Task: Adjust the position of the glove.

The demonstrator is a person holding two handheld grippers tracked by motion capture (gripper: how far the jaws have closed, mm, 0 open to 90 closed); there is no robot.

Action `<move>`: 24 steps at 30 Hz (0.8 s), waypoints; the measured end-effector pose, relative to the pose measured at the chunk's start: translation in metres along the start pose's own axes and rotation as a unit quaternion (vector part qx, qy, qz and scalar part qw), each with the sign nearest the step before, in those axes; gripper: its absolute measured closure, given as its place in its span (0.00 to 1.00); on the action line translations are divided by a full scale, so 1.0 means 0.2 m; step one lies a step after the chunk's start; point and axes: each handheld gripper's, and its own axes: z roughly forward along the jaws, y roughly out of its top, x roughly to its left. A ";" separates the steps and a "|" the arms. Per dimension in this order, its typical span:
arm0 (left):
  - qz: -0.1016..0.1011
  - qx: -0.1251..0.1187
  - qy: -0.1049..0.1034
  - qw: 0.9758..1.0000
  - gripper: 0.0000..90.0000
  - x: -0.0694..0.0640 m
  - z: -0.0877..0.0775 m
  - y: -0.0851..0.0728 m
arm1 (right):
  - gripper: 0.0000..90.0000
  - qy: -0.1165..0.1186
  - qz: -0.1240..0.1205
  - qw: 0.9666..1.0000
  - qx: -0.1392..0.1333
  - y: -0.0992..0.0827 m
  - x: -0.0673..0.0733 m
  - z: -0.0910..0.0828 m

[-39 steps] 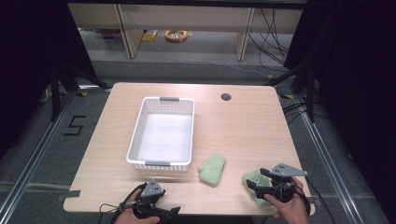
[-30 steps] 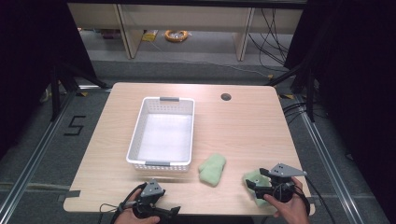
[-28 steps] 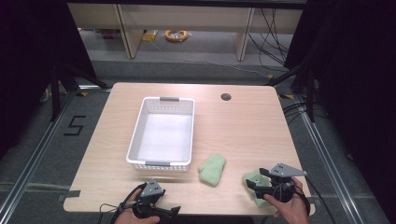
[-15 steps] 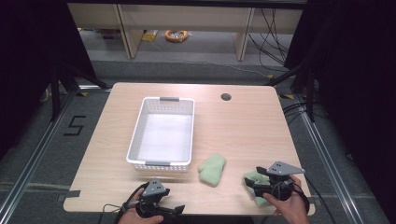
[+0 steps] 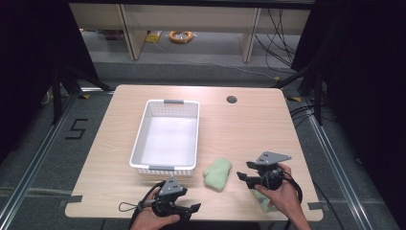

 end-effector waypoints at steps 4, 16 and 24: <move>0.013 0.010 0.007 1.000 0.35 0.01 0.03 0.05 | 0.57 0.005 -0.009 1.000 0.008 0.09 -0.01 0.06; 0.037 0.031 0.026 0.999 0.46 0.03 0.20 0.16 | 0.71 0.013 -0.011 0.998 0.062 0.24 -0.03 0.29; 0.020 0.026 0.033 0.999 0.50 0.04 0.26 0.19 | 0.74 0.015 0.010 0.996 0.088 0.27 -0.04 0.41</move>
